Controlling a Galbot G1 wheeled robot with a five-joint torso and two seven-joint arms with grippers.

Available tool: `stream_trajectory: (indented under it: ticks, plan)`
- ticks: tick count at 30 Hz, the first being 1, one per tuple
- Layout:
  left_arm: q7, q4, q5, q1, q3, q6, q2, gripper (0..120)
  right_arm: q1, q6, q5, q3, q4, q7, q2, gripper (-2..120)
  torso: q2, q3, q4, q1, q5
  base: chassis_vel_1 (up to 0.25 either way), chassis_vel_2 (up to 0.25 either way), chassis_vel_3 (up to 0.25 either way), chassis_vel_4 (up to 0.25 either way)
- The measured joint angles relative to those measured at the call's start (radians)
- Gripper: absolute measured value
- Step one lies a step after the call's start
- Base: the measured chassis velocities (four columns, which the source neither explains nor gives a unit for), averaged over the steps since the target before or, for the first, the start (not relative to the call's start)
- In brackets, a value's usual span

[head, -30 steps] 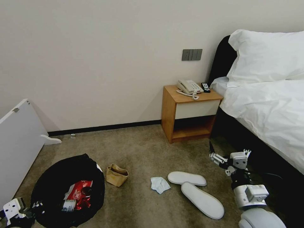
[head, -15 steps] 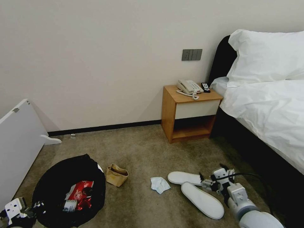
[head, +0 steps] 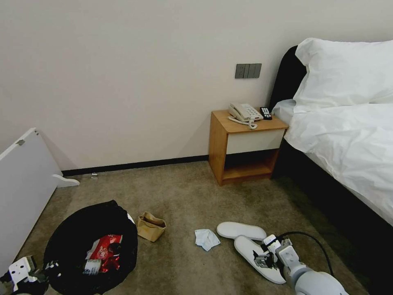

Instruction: Pick up the trash bin, then pick up the garbage from the floor and place it into the trash bin.

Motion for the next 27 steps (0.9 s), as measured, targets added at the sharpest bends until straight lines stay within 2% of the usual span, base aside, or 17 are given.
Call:
stream_trajectory:
  ticks: [10, 27]
  plan:
    - [0.001, 0.032, 0.006, -0.020, 0.020, 0.000, 0.005, 2, 0.076, 0.055, -0.059, -0.042, -0.133, -0.033, 0.027, 100, 0.000, 0.000, -0.0001, 0.000, 0.0001, 0.000, 0.000, 0.000, 0.000]
    - [0.002, 0.071, 0.014, -0.040, 0.045, 0.000, 0.014, 2, 0.116, 0.118, -0.104, -0.096, -0.242, -0.044, 0.064, 100, 0.000, 0.000, 0.0000, 0.000, 0.0000, 0.000, 0.000, 0.000, 0.000]
